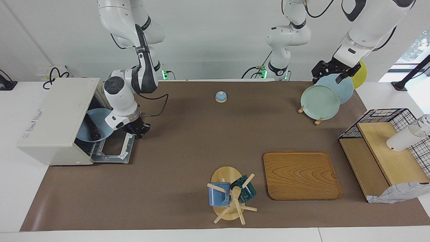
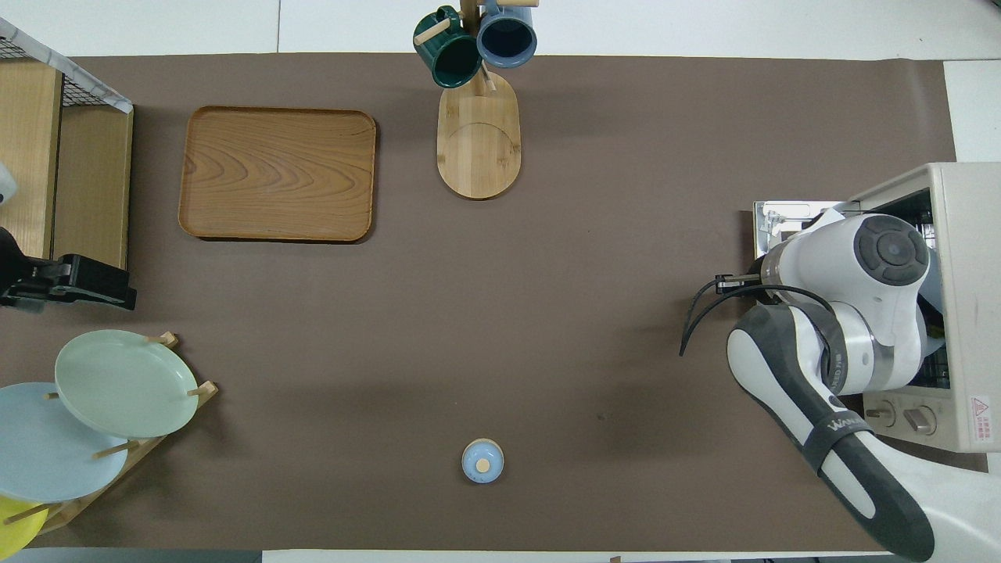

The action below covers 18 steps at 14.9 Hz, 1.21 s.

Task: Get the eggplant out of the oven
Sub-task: 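Reach into the oven and grasp the light blue plate with the right gripper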

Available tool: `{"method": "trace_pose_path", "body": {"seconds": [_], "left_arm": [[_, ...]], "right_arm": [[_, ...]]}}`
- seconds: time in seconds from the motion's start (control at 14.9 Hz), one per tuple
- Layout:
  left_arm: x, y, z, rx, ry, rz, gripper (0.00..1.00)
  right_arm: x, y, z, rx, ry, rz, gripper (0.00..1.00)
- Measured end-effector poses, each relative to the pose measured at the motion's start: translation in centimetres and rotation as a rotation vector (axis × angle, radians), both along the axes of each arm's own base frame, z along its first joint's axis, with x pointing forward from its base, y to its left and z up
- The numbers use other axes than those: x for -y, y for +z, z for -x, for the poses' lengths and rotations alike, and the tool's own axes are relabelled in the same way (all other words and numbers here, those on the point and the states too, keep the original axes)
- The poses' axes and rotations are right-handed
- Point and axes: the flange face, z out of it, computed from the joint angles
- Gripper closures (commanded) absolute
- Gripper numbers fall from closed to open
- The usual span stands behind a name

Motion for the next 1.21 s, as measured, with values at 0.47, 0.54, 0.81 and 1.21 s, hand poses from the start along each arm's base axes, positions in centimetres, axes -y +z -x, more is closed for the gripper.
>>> {"method": "trace_pose_path", "body": {"seconds": [0.47, 0.54, 0.81, 1.21], "left_arm": [[0.0, 0.0, 0.0, 0.000, 0.000, 0.000, 0.00], [0.0, 0.0, 0.0, 0.000, 0.000, 0.000, 0.00], [0.0, 0.0, 0.0, 0.000, 0.000, 0.000, 0.00], [0.0, 0.0, 0.0, 0.000, 0.000, 0.000, 0.00]], "right_arm": [[0.1, 8.4, -1.4, -0.076, -0.018, 0.024, 0.62], [1.0, 9.2, -1.0, -0.087, -0.019, 0.032, 0.62], [6.9, 10.1, -0.5, -0.105, 0.009, 0.028, 0.62], [10.7, 8.3, 0.3, -0.102, 0.013, 0.020, 0.63]]}}
